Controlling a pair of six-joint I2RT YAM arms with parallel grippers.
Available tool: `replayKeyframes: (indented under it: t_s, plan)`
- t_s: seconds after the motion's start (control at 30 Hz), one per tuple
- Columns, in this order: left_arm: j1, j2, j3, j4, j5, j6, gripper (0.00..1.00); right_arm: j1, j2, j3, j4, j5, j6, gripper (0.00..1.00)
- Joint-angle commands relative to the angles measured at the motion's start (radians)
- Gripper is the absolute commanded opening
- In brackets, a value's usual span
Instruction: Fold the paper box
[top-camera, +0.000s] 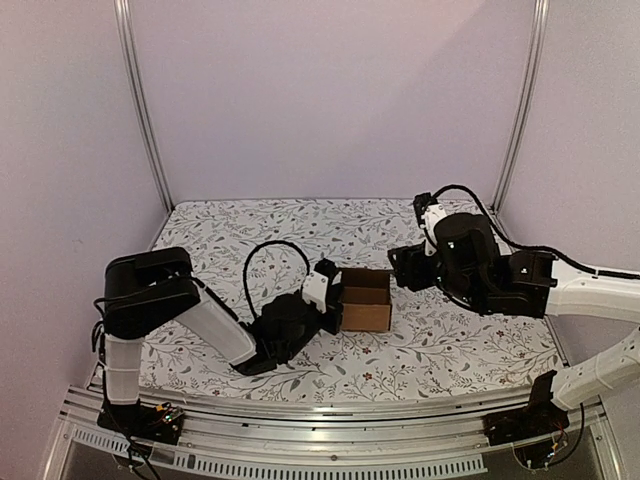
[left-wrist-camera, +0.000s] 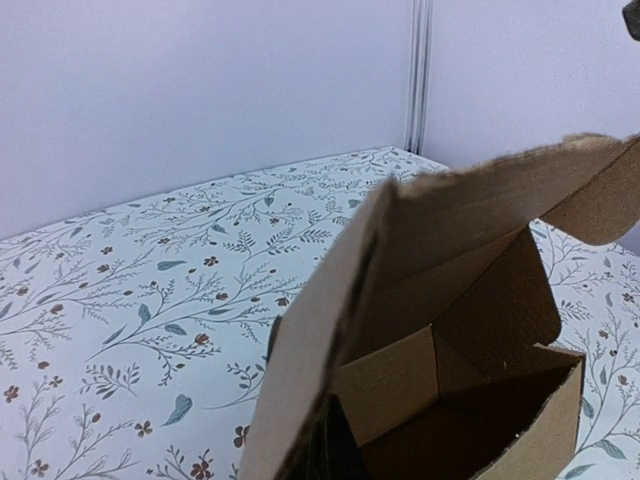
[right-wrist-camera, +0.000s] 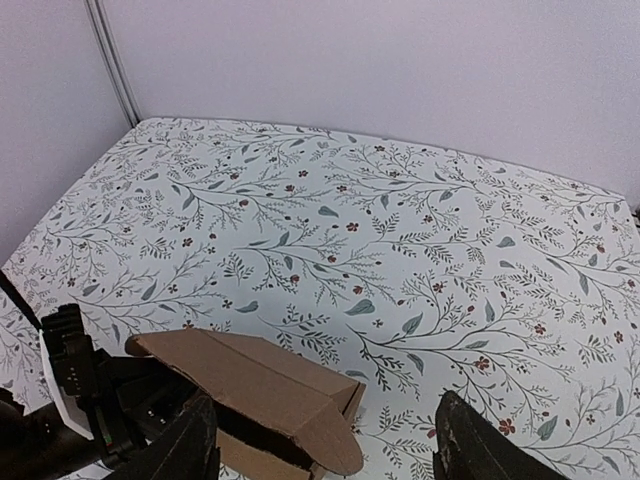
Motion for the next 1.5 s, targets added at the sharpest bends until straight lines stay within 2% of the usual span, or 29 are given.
replayKeyframes:
  t_s: [0.0, 0.13, 0.33, 0.47, 0.67, 0.77, 1.1, 1.23, 1.47]
  plan:
    - [-0.013, 0.095, -0.054, 0.134, 0.056, 0.092, 0.0, -0.044, 0.0, 0.087, -0.067, -0.091, -0.046, 0.72]
    - [-0.021, 0.179, -0.104, 0.38, 0.118, 0.186, 0.0, -0.085, 0.056, 0.154, -0.102, -0.158, -0.029, 0.65]
    - [-0.024, 0.216, -0.096, 0.39, 0.159, 0.175, 0.0, -0.099, 0.153, 0.228, -0.125, -0.229, -0.017, 0.52]
    - [-0.024, 0.221, -0.094, 0.391, 0.176, 0.157, 0.0, -0.108, 0.215, 0.245, -0.12, -0.274, 0.002, 0.38]
    - [-0.024, 0.23, -0.099, 0.39, 0.163, 0.148, 0.0, -0.111, 0.318, 0.233, -0.074, -0.361, 0.049, 0.09]
    - [-0.024, 0.227, -0.108, 0.391, 0.159, 0.145, 0.0, -0.111, 0.352, 0.214, -0.05, -0.382, 0.071, 0.0]
    - [-0.024, 0.204, -0.146, 0.39, 0.151, 0.111, 0.01, -0.111, 0.434, 0.135, 0.015, -0.434, 0.139, 0.0]
    - [-0.024, 0.182, -0.17, 0.39, 0.184, 0.099, 0.08, -0.112, 0.456, 0.098, 0.042, -0.446, 0.169, 0.0]
    - [-0.025, 0.103, -0.253, 0.39, 0.218, 0.087, 0.28, -0.111, 0.479, 0.032, 0.075, -0.438, 0.208, 0.0]
